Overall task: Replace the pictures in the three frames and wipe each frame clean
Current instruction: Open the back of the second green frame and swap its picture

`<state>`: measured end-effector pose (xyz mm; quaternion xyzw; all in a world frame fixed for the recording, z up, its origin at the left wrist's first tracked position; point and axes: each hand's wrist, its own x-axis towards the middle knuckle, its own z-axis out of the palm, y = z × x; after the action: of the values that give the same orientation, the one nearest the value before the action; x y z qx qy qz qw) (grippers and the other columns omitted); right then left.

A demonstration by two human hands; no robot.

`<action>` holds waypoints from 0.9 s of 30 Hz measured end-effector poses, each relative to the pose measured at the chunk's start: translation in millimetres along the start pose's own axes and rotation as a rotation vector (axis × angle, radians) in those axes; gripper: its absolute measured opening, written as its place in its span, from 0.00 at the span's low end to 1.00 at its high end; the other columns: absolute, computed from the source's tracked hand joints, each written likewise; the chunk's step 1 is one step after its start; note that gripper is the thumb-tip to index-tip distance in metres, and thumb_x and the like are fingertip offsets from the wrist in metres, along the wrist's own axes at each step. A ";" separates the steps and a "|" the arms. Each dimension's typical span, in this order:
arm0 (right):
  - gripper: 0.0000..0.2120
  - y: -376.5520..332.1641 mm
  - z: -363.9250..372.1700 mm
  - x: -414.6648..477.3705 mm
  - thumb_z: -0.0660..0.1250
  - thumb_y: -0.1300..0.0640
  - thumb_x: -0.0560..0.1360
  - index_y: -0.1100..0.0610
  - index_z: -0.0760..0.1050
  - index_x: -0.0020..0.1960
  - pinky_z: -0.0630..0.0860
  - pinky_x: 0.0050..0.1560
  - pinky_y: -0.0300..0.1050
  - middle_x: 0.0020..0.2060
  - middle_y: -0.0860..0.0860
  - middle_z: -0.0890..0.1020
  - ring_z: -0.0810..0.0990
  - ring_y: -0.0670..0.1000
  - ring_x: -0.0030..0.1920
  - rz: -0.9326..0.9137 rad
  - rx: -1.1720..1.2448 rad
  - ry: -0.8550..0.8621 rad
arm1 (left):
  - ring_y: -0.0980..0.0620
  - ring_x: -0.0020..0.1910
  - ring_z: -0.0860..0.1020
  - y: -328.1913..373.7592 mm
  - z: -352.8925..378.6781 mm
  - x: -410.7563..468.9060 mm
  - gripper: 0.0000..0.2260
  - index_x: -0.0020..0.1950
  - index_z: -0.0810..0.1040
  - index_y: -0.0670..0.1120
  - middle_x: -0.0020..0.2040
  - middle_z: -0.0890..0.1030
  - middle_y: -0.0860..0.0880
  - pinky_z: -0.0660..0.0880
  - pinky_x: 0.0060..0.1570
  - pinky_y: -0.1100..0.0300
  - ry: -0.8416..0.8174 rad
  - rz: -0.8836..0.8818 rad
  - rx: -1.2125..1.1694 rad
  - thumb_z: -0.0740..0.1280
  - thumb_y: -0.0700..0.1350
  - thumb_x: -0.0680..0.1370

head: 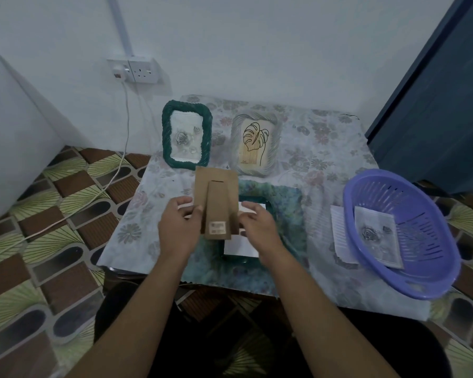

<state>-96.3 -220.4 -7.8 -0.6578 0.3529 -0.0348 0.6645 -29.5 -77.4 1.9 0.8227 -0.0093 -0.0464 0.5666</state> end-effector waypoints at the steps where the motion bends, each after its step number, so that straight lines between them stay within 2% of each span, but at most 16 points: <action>1: 0.12 0.7 -9.3 0.4 0.63 0.58 0.81 0.56 0.76 0.64 0.79 0.59 0.56 0.52 0.53 0.84 0.82 0.55 0.53 -0.035 -0.018 0.047 | 0.64 0.39 0.77 0.4 7.9 -1.9 0.08 0.57 0.76 0.48 0.46 0.80 0.55 0.73 0.34 0.68 -0.018 0.003 0.031 0.69 0.45 0.79; 3: 0.11 1.9 -25.2 0.0 0.65 0.59 0.81 0.58 0.79 0.62 0.79 0.59 0.50 0.52 0.50 0.83 0.81 0.50 0.53 -0.095 -0.079 0.124 | 0.63 0.40 0.77 -1.5 21.5 -4.3 0.08 0.56 0.77 0.46 0.47 0.80 0.54 0.72 0.35 0.70 -0.053 0.006 0.073 0.70 0.47 0.78; 5: 0.10 7.7 -40.7 1.7 0.67 0.58 0.80 0.58 0.81 0.59 0.78 0.58 0.45 0.52 0.50 0.83 0.80 0.46 0.52 -0.134 -0.170 0.192 | 0.57 0.44 0.78 -4.7 34.8 -6.8 0.08 0.54 0.79 0.46 0.46 0.79 0.54 0.71 0.38 0.69 -0.081 0.016 0.104 0.71 0.48 0.77; 7: 0.09 13.8 -53.7 3.2 0.68 0.54 0.79 0.56 0.83 0.56 0.77 0.51 0.38 0.51 0.49 0.85 0.80 0.44 0.49 -0.154 -0.306 0.231 | 0.55 0.46 0.78 -10.8 44.7 -8.6 0.09 0.53 0.80 0.46 0.45 0.79 0.54 0.70 0.38 0.68 -0.108 0.028 0.149 0.72 0.48 0.77; 10: 0.10 21.3 -69.0 3.7 0.69 0.51 0.79 0.52 0.85 0.55 0.72 0.41 0.30 0.51 0.47 0.86 0.80 0.43 0.47 -0.136 -0.446 0.228 | 0.54 0.44 0.78 -20.2 53.6 -12.2 0.11 0.54 0.81 0.45 0.45 0.80 0.52 0.72 0.40 0.63 -0.161 0.022 0.253 0.72 0.50 0.76; 13: 0.10 29.4 -74.3 3.9 0.70 0.49 0.78 0.52 0.85 0.55 0.78 0.47 0.38 0.51 0.48 0.86 0.83 0.46 0.49 -0.113 -0.489 0.220 | 0.53 0.43 0.79 -29.3 57.3 -14.1 0.11 0.54 0.82 0.45 0.48 0.84 0.48 0.75 0.40 0.61 -0.196 0.011 0.291 0.72 0.50 0.76; 16: 0.11 35.4 -72.3 5.4 0.70 0.47 0.77 0.51 0.85 0.55 0.81 0.51 0.43 0.52 0.48 0.86 0.84 0.48 0.50 -0.087 -0.541 0.216 | 0.55 0.41 0.78 -31.1 58.4 -17.4 0.11 0.55 0.82 0.45 0.48 0.84 0.48 0.72 0.34 0.65 -0.201 0.017 0.327 0.72 0.50 0.77; 19: 0.10 39.0 -69.7 7.3 0.71 0.48 0.77 0.52 0.86 0.54 0.82 0.50 0.45 0.50 0.48 0.87 0.84 0.47 0.48 -0.076 -0.505 0.215 | 0.57 0.39 0.76 -31.7 59.0 -19.2 0.11 0.54 0.81 0.45 0.48 0.83 0.48 0.68 0.31 0.69 -0.189 0.035 0.365 0.71 0.50 0.77; 22: 0.10 41.3 -67.1 7.3 0.70 0.47 0.77 0.50 0.86 0.52 0.83 0.45 0.47 0.46 0.47 0.87 0.84 0.47 0.43 -0.070 -0.561 0.228 | 0.56 0.40 0.77 -34.9 59.0 -17.7 0.10 0.54 0.82 0.45 0.48 0.84 0.49 0.68 0.31 0.68 -0.181 0.048 0.389 0.71 0.50 0.77; 27: 0.10 43.9 -63.5 6.1 0.69 0.45 0.78 0.47 0.86 0.53 0.82 0.46 0.47 0.47 0.46 0.87 0.84 0.48 0.44 -0.062 -0.635 0.250 | 0.57 0.37 0.75 -36.5 60.5 -17.7 0.09 0.53 0.81 0.46 0.46 0.83 0.50 0.66 0.30 0.67 -0.190 0.073 0.407 0.71 0.50 0.77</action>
<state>-142.8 -271.7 -42.6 -0.8329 0.4048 -0.0238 0.3766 -53.7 -119.4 -52.4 0.9111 -0.1015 -0.1000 0.3868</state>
